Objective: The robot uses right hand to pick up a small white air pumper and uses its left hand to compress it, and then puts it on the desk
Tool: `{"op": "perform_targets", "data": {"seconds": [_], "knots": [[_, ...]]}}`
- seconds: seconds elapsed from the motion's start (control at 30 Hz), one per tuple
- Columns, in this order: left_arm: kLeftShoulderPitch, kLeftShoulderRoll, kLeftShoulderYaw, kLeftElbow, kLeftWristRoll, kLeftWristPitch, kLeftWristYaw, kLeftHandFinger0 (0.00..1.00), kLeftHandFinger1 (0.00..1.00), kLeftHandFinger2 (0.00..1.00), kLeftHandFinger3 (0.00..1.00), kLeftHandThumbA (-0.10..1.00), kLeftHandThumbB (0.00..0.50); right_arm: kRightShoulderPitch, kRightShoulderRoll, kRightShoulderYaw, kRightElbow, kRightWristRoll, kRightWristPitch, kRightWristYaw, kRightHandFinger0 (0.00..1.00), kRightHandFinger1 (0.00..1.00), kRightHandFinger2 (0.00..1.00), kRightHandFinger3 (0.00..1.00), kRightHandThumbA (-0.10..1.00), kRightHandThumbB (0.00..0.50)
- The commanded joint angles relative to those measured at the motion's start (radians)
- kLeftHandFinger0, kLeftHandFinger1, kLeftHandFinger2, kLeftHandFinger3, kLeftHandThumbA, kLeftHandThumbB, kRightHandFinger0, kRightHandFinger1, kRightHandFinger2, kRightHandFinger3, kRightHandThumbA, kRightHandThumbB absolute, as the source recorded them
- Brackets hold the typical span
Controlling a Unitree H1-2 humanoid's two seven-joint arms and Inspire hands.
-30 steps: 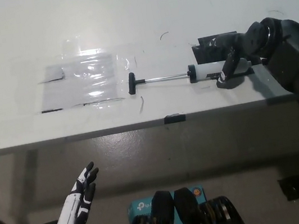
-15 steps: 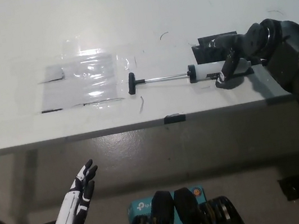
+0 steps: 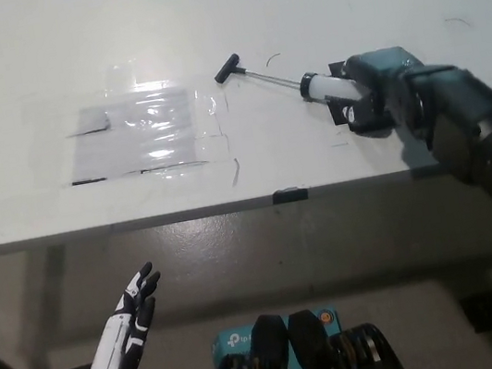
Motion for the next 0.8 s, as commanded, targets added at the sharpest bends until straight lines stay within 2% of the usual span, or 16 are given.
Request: {"op": "perform_targets", "data": {"seconds": [0.0, 0.03, 0.17, 0.2, 0.23, 0.27, 0.33, 0.37, 0.4, 0.43, 0.47, 0.53, 0.6, 0.67, 0.73, 0.77], "knots": [[-0.041, 0.021, 0.019, -0.021, -0.017, -0.033, -0.016, 1.00, 1.00, 1.00, 1.00, 1.00, 0.125, 0.029, -0.010, 0.029, 0.027, -0.069, -0.083, -0.173, 0.08, 0.19, 0.33, 0.48, -0.10, 0.263], [-0.041, 0.020, 0.020, -0.020, -0.017, -0.033, -0.016, 1.00, 1.00, 1.00, 1.00, 1.00, 0.129, 0.032, -0.014, 0.024, 0.027, -0.066, -0.092, -0.183, 0.05, 0.16, 0.30, 0.44, -0.10, 0.253], [-0.051, 0.022, 0.023, -0.022, -0.025, -0.031, -0.022, 1.00, 1.00, 1.00, 1.00, 1.00, 0.128, 0.031, -0.024, 0.010, 0.032, -0.058, -0.106, -0.193, 0.15, 0.26, 0.38, 0.41, -0.10, 0.237], [-0.052, 0.022, 0.024, -0.018, -0.030, -0.038, -0.023, 1.00, 1.00, 1.00, 1.00, 1.00, 0.129, 0.032, -0.031, 0.002, 0.032, -0.052, -0.119, -0.198, 0.01, 0.12, 0.25, 0.27, -0.10, 0.225], [-0.052, 0.022, 0.024, -0.019, -0.030, -0.037, -0.024, 1.00, 1.00, 1.00, 1.00, 1.00, 0.130, 0.033, -0.035, -0.003, 0.032, -0.050, -0.125, -0.201, 0.01, 0.13, 0.25, 0.26, -0.10, 0.225], [-0.052, 0.022, 0.025, -0.015, -0.031, -0.039, -0.023, 1.00, 1.00, 1.00, 1.00, 1.00, 0.139, 0.033, -0.039, -0.010, 0.033, -0.044, -0.130, -0.200, 0.00, 0.04, 0.18, 0.21, -0.10, 0.214], [-0.063, 0.025, 0.026, -0.017, -0.031, -0.034, -0.025, 1.00, 1.00, 1.00, 1.00, 1.00, 0.141, 0.026, -0.050, -0.018, 0.036, -0.041, -0.136, -0.200, 0.00, 0.00, 0.15, 0.19, -0.10, 0.200], [-0.064, 0.025, 0.027, -0.018, -0.031, -0.033, -0.025, 1.00, 1.00, 1.00, 1.00, 1.00, 0.141, 0.024, -0.051, -0.020, 0.037, -0.042, -0.139, -0.200, 0.00, 0.02, 0.21, 0.23, -0.10, 0.197], [-0.066, 0.026, 0.028, -0.019, -0.032, -0.033, -0.025, 1.00, 1.00, 1.00, 1.00, 1.00, 0.134, 0.019, -0.055, -0.022, 0.038, -0.043, -0.141, -0.202, 0.00, 0.06, 0.39, 0.34, -0.10, 0.198], [-0.067, 0.026, 0.029, -0.021, -0.035, -0.032, -0.026, 1.00, 1.00, 1.00, 1.00, 1.00, 0.127, 0.017, -0.059, -0.024, 0.038, -0.043, -0.141, -0.203, 0.08, 0.22, 0.66, 0.48, -0.10, 0.188], [-0.067, 0.026, 0.031, -0.022, -0.039, -0.030, -0.028, 1.00, 1.00, 1.00, 1.00, 1.00, 0.125, 0.012, -0.061, -0.026, 0.038, -0.042, -0.140, -0.200, 0.14, 0.26, 0.66, 0.52, -0.10, 0.185], [-0.067, 0.022, 0.033, -0.023, -0.043, -0.029, -0.029, 1.00, 1.00, 1.00, 1.00, 1.00, 0.121, 0.007, -0.062, -0.032, 0.038, -0.038, -0.136, -0.196, 0.06, 0.27, 0.61, 0.54, -0.10, 0.189], [-0.067, 0.020, 0.033, -0.023, -0.045, -0.028, -0.032, 1.00, 1.00, 1.00, 1.00, 1.00, 0.114, 0.005, -0.066, -0.053, 0.037, -0.024, -0.147, -0.205, 0.04, 0.24, 0.50, 0.44, -0.10, 0.192], [-0.067, 0.021, 0.033, -0.020, -0.048, -0.032, -0.033, 1.00, 1.00, 1.00, 1.00, 1.00, 0.115, 0.005, -0.067, -0.068, 0.035, -0.020, -0.150, -0.206, 0.00, 0.19, 0.58, 0.45, -0.10, 0.180], [-0.069, 0.023, 0.031, -0.016, -0.045, -0.037, -0.033, 1.00, 1.00, 1.00, 1.00, 1.00, 0.103, 0.006, -0.069, -0.092, 0.030, -0.009, -0.163, -0.220, 0.00, 0.31, 0.77, 0.55, -0.10, 0.186], [-0.071, 0.022, 0.032, -0.018, -0.047, -0.032, -0.034, 1.00, 1.00, 1.00, 1.00, 1.00, 0.100, 0.005, -0.070, -0.107, 0.025, -0.001, -0.174, -0.229, 0.00, 0.33, 0.78, 0.57, -0.10, 0.193]]}}
